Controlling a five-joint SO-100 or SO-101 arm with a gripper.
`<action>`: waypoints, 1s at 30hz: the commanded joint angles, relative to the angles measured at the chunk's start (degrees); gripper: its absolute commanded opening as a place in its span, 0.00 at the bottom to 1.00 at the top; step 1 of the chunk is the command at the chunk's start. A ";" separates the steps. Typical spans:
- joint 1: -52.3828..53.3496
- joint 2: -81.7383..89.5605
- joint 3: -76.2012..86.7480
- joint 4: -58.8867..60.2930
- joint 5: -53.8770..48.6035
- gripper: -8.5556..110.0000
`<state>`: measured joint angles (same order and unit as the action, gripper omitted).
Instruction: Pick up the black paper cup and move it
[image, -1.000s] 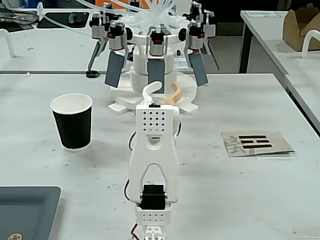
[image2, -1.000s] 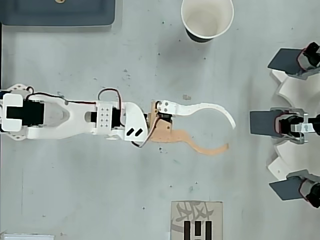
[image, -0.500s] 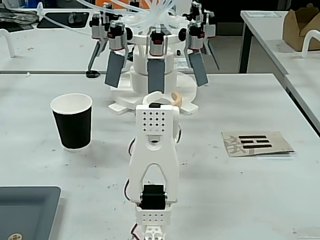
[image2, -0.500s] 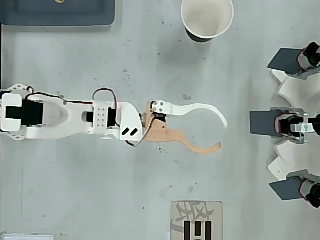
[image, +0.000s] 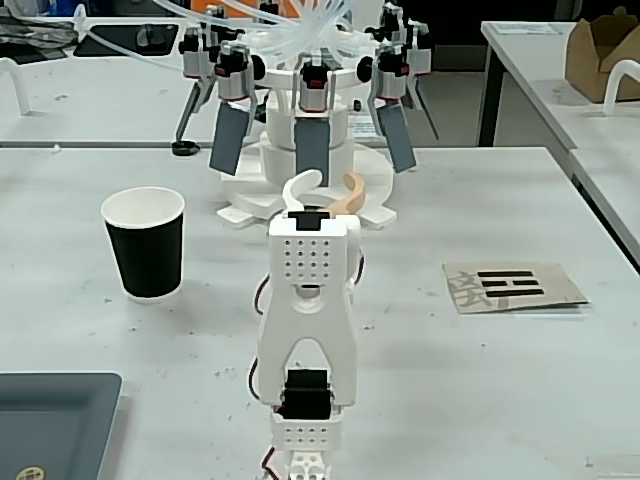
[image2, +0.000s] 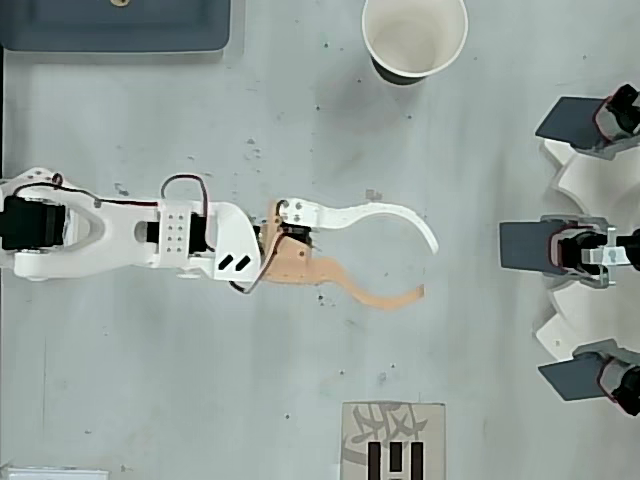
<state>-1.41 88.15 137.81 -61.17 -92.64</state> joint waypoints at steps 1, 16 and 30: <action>0.18 5.27 2.37 -1.67 0.35 0.12; 0.18 18.81 18.72 -2.64 1.05 0.15; -0.09 26.28 31.29 -7.12 4.04 0.29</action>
<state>-1.41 111.97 168.66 -66.88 -89.03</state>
